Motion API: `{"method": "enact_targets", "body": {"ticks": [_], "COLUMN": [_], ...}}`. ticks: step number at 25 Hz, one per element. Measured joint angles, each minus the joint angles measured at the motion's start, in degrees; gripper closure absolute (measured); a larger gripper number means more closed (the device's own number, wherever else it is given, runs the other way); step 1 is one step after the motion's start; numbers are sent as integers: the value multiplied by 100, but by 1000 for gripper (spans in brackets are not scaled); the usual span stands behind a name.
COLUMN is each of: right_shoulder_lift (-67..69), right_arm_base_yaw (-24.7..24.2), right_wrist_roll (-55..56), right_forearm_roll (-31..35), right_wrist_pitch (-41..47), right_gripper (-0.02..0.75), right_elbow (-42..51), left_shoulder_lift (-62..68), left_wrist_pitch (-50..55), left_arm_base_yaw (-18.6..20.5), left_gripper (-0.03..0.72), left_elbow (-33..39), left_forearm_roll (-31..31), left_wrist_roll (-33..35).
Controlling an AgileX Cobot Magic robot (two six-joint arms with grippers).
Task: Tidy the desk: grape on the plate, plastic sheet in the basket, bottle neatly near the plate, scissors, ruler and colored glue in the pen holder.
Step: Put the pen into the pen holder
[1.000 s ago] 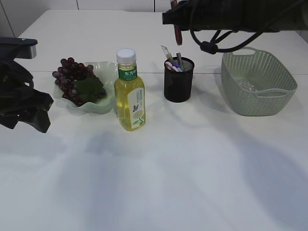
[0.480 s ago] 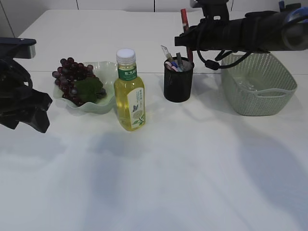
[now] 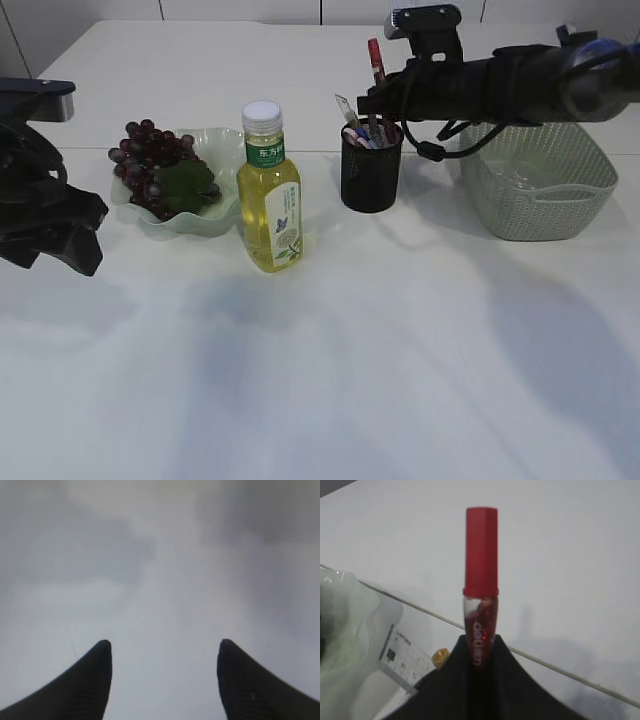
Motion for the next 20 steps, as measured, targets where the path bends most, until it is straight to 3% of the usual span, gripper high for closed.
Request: {"method": "enact_targets", "body": {"ticks": [5,12,20], "right_shoulder_lift": [113,113,1], "right_arm_base_yaw": [0,0,0], "right_wrist_roll": [-9,-9,270], "right_forearm_roll": [0,9,9], "right_wrist_pitch": [0,11,-116], "right_gripper": [619,421,391], "right_elbow": [0,-9,-49], "left_shoulder_lift": [0,0,0], "left_wrist_pitch": [0,0,23], "left_arm_base_yaw": [0,0,0], "left_gripper": [211,212,219], "left_elbow": [0,0,0], "left_forearm_roll": [0,0,0], "left_wrist_roll": [0,0,0]}}
